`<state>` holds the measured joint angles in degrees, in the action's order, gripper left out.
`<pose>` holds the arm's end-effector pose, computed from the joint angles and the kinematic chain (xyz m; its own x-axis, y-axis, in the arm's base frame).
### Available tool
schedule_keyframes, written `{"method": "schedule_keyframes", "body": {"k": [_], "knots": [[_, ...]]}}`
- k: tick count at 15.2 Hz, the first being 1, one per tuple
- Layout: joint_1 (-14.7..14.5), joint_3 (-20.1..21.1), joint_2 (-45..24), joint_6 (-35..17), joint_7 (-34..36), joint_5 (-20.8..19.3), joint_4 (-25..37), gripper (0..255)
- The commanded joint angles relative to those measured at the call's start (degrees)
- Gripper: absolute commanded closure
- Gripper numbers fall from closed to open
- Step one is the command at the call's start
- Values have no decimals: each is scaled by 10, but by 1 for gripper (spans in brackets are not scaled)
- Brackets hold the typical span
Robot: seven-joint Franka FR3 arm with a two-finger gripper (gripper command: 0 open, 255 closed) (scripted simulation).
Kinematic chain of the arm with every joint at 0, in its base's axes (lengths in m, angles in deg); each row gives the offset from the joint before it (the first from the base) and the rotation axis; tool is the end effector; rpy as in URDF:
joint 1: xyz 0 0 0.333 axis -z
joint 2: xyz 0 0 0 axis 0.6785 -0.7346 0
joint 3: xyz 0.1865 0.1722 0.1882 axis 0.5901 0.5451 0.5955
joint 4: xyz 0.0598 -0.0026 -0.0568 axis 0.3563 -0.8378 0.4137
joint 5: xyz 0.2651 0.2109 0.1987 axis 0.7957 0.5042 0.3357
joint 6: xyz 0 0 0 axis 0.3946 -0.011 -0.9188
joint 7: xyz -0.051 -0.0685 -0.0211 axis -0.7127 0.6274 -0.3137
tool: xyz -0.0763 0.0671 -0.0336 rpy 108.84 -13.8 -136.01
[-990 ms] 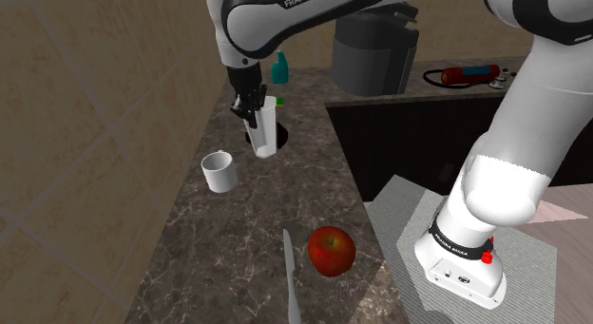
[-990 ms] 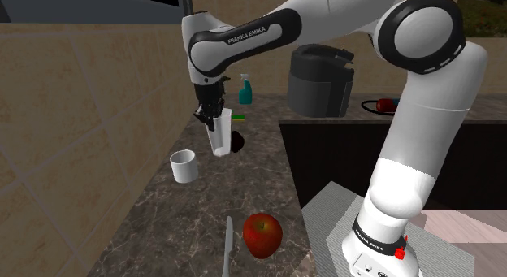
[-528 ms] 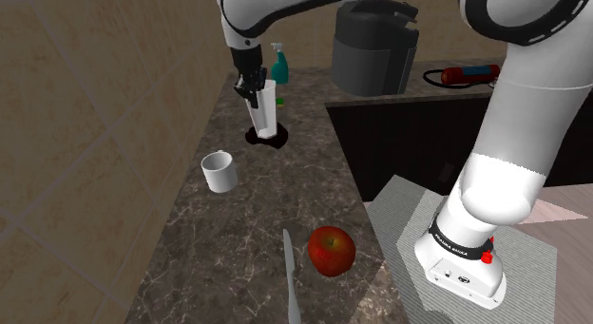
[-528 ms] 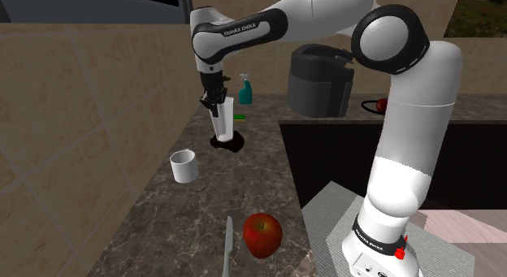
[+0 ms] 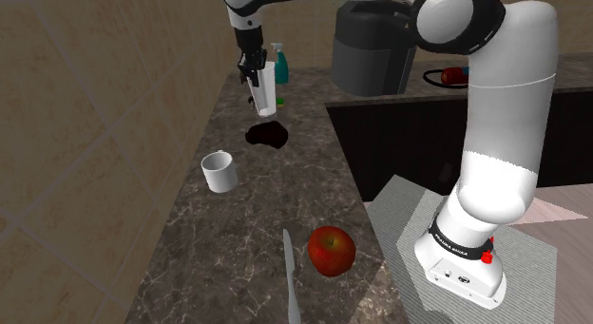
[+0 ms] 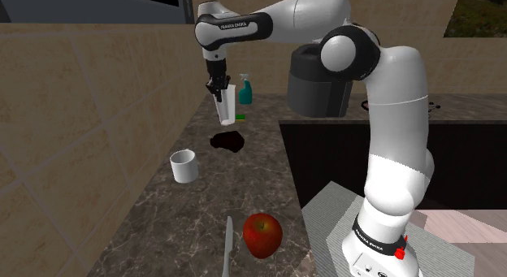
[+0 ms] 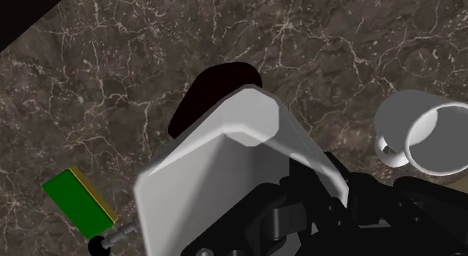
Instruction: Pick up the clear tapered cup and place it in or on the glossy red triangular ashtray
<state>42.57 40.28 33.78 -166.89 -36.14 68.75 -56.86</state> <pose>0.6610 0.0788 0.5452 0.9569 0.2890 0.0284 0.2856 -0.9544 0.0875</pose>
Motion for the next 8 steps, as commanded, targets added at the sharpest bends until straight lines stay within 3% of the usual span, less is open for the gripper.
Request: {"method": "schedule_keyframes", "body": {"k": [1, 4, 8], "knots": [[9, -7, -38, 21, -20, -2, 61, 255], [17, -15, -109, 70, -48, -6, 183, 255], [20, -15, -96, 30, -44, -5, 130, 255]]}}
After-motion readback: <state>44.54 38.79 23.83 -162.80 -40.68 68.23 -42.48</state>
